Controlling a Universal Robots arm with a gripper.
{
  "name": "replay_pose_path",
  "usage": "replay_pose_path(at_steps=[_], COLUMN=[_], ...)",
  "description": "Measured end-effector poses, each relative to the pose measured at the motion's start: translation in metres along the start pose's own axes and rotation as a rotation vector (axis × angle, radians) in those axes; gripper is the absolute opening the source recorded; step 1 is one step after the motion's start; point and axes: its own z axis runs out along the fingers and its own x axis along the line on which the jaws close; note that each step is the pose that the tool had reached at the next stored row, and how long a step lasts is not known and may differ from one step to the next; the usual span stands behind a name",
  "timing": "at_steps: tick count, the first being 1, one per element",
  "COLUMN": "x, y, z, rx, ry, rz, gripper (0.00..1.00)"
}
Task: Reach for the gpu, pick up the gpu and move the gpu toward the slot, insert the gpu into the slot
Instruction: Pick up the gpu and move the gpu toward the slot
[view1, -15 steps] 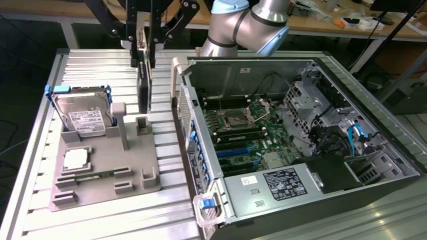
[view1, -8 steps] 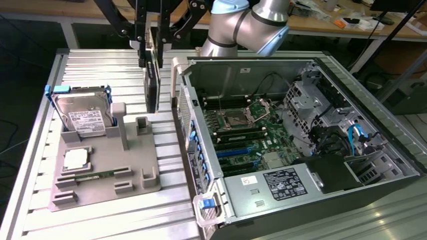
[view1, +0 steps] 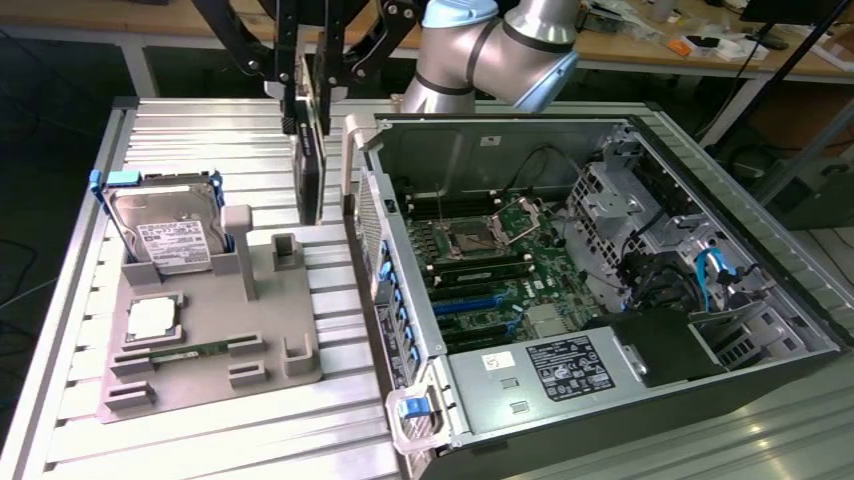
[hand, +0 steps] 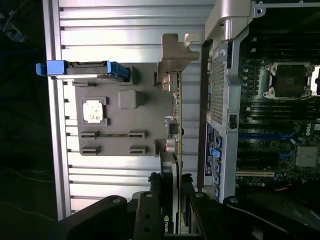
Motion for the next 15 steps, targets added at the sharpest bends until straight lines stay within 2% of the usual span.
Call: replay_pose_path(at_steps=[1, 2, 3, 4, 6, 7, 12, 15], x=[-0.001, -0.001, -0.002, -0.002, -0.004, -0.004, -0.006, -0.016], y=[0.0000, 0.0000, 0.0000, -0.0001, -0.0001, -0.0001, 0.0000, -0.0002], z=[0.0001, 0.0002, 0.0002, 0.0002, 0.0002, 0.0002, 0.0001, -0.0001], rx=[0.0000, 0.0001, 0.0002, 0.0001, 0.0003, 0.0005, 0.0005, 0.0004], ry=[-0.0076, -0.0178, -0.0303, -0.0454, -0.0785, -0.0857, -0.0861, -0.0862], rz=[0.001, 0.001, 0.002, 0.004, 0.006, 0.006, 0.006, 0.007], gripper=[0.27, 0.27, 0.27, 0.27, 0.27, 0.27, 0.27, 0.27])
